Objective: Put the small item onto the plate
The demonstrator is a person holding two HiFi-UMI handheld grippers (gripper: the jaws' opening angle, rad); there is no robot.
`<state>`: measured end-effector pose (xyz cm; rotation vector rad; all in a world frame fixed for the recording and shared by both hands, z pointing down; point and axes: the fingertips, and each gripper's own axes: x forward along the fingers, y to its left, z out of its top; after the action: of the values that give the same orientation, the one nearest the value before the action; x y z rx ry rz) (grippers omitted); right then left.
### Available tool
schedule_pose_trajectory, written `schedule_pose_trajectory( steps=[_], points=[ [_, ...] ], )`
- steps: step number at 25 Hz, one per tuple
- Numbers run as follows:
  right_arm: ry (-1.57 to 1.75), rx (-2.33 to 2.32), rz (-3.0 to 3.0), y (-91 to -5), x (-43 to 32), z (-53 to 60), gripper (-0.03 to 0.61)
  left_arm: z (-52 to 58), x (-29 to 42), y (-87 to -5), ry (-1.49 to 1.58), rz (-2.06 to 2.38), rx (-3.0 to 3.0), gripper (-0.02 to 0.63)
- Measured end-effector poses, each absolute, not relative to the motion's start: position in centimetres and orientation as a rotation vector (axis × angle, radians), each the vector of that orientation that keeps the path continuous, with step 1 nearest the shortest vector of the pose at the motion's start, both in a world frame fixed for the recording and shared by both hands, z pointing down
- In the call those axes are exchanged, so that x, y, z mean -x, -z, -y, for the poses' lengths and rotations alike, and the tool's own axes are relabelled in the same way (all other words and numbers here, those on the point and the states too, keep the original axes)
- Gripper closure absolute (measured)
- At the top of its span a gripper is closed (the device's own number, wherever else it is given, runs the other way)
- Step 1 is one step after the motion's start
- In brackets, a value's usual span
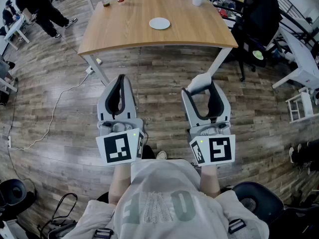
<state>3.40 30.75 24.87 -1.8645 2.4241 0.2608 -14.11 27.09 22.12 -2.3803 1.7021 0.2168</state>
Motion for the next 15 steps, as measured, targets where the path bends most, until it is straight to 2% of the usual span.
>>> schedule_pose_trajectory(
  steps=[15],
  points=[
    [-0.177, 1.799, -2.397, -25.44, -4.42, -30.11, 0.270, -26.60, 13.32, -22.30, -0.172, -1.698, 2.365, 0.604]
  ],
)
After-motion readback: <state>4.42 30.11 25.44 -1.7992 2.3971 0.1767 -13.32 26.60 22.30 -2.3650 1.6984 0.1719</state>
